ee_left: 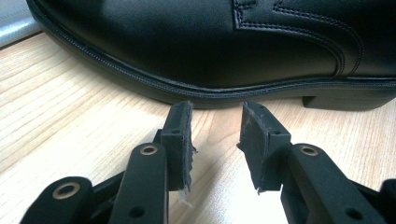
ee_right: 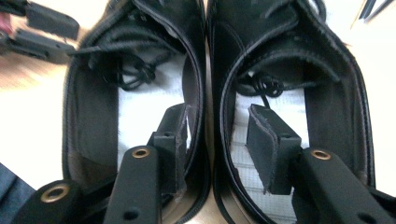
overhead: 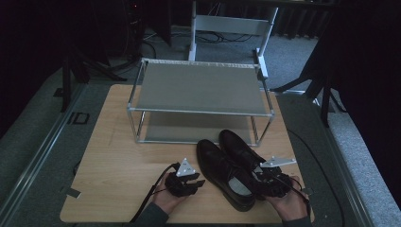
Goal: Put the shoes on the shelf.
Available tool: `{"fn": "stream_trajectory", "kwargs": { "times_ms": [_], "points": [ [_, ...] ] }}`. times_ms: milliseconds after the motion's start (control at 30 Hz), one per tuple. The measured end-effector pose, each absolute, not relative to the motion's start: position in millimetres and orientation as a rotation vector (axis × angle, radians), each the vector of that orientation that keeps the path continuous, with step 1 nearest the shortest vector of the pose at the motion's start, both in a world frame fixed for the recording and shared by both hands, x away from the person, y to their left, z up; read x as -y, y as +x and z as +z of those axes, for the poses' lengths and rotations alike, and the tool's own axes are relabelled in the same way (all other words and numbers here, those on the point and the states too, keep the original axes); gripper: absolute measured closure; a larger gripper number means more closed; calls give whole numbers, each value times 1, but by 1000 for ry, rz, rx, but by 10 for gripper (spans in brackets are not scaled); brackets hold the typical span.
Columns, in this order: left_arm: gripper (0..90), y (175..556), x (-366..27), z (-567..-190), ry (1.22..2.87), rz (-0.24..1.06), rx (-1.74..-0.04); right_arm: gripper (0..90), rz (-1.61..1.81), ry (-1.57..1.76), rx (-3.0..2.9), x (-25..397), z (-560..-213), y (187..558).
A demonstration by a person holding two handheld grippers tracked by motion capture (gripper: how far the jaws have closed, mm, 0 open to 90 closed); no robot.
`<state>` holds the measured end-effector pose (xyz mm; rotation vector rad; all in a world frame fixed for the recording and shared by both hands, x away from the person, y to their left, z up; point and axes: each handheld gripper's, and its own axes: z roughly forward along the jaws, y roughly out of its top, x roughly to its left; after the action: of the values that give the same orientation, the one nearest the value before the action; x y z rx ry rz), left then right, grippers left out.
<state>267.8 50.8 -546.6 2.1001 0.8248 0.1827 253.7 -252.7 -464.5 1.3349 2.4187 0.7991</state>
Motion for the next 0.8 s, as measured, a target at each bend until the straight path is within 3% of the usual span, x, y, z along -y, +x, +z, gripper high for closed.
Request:
{"fn": "stream_trajectory", "kwargs": {
  "times_ms": [800],
  "points": [
    [640, 266, -45, -549, 2113, 179, -808, 467, 614, 1402, -2549, 246, -466, 268]
  ]
}}
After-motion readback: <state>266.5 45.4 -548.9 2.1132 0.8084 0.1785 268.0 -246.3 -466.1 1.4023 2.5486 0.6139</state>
